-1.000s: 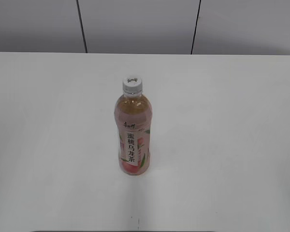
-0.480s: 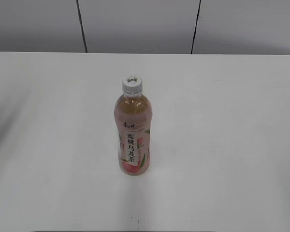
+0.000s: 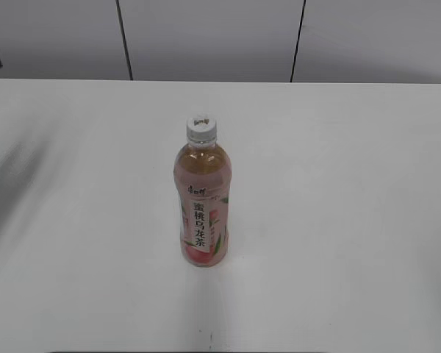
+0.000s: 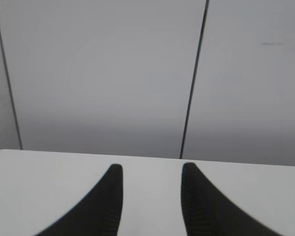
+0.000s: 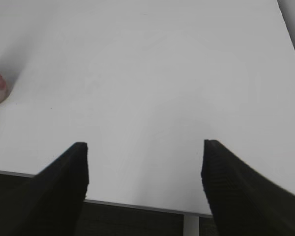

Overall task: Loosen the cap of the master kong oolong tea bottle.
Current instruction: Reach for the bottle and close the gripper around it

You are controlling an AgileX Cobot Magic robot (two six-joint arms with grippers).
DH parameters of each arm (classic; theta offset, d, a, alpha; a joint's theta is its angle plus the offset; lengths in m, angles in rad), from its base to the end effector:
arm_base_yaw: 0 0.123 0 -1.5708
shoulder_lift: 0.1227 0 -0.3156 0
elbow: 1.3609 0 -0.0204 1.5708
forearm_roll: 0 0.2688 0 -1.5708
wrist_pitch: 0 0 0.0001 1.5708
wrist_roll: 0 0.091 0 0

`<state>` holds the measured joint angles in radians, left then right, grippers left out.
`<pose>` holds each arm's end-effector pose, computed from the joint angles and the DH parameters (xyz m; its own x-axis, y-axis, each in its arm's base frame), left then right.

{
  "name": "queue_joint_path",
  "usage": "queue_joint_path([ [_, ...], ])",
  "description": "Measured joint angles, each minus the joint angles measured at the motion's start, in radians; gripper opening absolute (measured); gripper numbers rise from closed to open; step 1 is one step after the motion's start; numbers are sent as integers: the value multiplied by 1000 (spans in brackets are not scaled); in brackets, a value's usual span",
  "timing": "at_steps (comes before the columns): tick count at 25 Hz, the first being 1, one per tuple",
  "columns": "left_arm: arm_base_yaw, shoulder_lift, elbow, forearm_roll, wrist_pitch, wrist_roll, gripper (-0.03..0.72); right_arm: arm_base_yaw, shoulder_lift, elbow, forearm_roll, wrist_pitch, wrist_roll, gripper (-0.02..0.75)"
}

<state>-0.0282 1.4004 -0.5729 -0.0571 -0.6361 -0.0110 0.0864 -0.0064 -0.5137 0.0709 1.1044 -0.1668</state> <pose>0.2876 -0.0050 0.2624 -0.1043 -0.0540 -0.9931 -0.0115 0.9985 -0.0531 -0.0250 0.0036 0.2864 -0.4509 -0.1738 -0.8755 -0.2040 0.9750 -0.0884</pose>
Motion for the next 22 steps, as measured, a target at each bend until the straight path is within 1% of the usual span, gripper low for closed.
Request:
queue_joint_path([
  [7,0,295,0,313,-435,-179,250,0,0,0,0,0,0,546],
  [10,0,336,0,438,-532,-307,279,0,0,0,0,0,0,546],
  [11,0,338,0,486,-542,-341,296,0,0,0,0,0,0,546],
  [14,0,338,1,624,-563,-382,360,0,0,0,0,0,0,546],
  [19,0,338,1,848,-567,-395,534,0,0,0,0,0,0,546],
  [22,0,338,1,981,-568,-429,577,0,0,0,0,0,0,546],
])
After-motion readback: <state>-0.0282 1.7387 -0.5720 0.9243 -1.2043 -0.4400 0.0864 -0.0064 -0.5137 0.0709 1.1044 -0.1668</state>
